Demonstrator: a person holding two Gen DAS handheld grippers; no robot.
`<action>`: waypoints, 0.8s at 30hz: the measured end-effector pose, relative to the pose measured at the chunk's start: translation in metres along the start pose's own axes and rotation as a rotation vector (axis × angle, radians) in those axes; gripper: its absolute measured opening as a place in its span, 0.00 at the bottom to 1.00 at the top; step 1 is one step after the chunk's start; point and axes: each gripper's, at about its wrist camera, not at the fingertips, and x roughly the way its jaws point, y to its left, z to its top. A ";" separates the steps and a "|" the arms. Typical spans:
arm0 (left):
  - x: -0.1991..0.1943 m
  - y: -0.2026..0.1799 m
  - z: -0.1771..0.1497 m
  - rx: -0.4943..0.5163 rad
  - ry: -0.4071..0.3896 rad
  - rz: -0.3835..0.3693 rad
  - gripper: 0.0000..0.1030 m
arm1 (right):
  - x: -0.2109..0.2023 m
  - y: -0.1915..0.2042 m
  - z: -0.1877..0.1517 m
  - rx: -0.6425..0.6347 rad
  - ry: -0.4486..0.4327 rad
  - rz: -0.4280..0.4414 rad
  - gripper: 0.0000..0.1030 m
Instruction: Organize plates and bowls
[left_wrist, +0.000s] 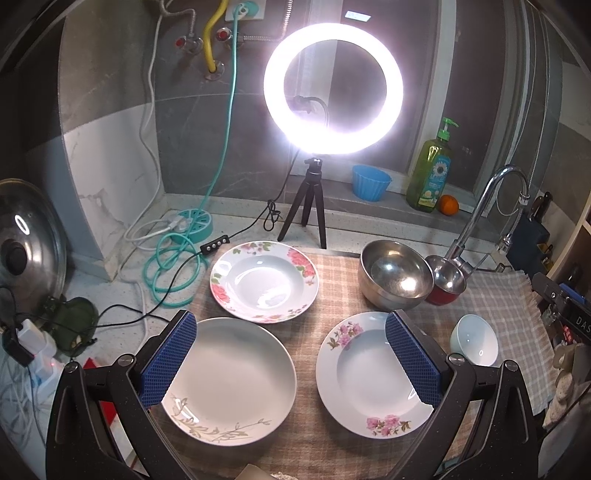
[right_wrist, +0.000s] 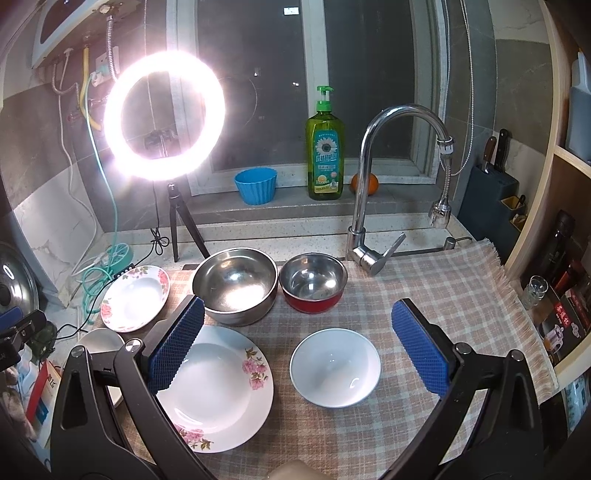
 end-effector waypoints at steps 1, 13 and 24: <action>0.000 0.000 0.000 0.000 0.000 0.000 0.99 | 0.000 0.000 0.000 0.000 0.000 0.001 1.00; 0.003 -0.004 -0.002 0.000 0.004 -0.001 0.99 | 0.001 -0.001 0.001 0.001 0.002 0.001 1.00; 0.006 -0.002 0.000 -0.003 0.010 -0.007 0.99 | 0.002 -0.001 0.002 0.001 0.004 0.001 1.00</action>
